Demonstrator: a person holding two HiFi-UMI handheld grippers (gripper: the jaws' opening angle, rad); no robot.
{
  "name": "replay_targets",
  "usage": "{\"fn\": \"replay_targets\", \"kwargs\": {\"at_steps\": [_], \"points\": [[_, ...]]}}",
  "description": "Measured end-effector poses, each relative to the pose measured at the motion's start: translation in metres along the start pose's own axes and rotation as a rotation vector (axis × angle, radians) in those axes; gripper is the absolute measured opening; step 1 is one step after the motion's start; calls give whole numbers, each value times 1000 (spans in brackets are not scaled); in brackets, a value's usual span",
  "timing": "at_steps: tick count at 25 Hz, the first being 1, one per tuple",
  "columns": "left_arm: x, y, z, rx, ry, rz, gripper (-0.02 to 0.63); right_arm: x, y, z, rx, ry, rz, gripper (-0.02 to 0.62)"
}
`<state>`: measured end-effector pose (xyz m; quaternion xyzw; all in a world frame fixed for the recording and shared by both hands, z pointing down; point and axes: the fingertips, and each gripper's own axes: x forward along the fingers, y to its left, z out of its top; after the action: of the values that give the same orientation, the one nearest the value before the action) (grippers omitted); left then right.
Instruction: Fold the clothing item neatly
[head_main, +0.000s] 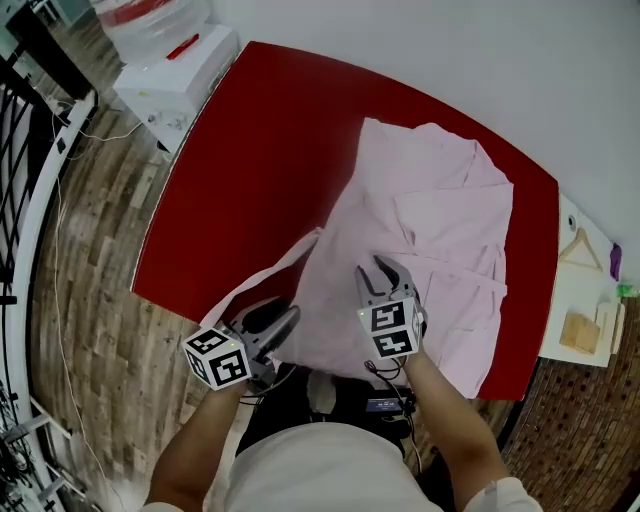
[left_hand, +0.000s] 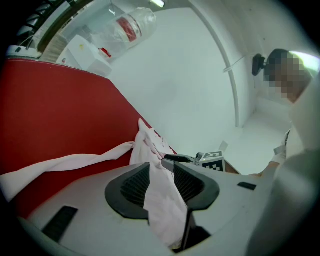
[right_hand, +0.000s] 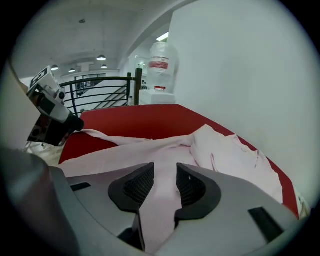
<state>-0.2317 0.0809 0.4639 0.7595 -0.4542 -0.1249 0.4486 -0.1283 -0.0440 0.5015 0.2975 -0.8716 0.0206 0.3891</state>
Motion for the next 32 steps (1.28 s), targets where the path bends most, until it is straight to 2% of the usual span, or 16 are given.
{"fn": "replay_targets", "kwargs": {"at_steps": [13, 18, 21, 24, 26, 29, 32], "points": [[-88, 56, -10, -105, -157, 198, 135, 31, 126, 55, -195, -58, 262, 121], [-125, 75, -28, -141, -199, 293, 135, 29, 196, 70, -344, -100, 405, 121], [-151, 94, -43, -44, -153, 442, 135, 26, 237, 71, -415, -109, 484, 121], [-169, 114, -53, 142, -61, 614, 145, 22, 262, 70, -450, -108, 537, 121], [-175, 126, -58, 259, 3, 690, 152, 20, 272, 69, -471, -109, 559, 121], [-175, 145, -73, 395, 111, 742, 156, 16, 279, 66, -496, -108, 576, 121], [-167, 167, -90, 478, 223, 744, 156, 14, 280, 64, -511, -98, 577, 121]]}}
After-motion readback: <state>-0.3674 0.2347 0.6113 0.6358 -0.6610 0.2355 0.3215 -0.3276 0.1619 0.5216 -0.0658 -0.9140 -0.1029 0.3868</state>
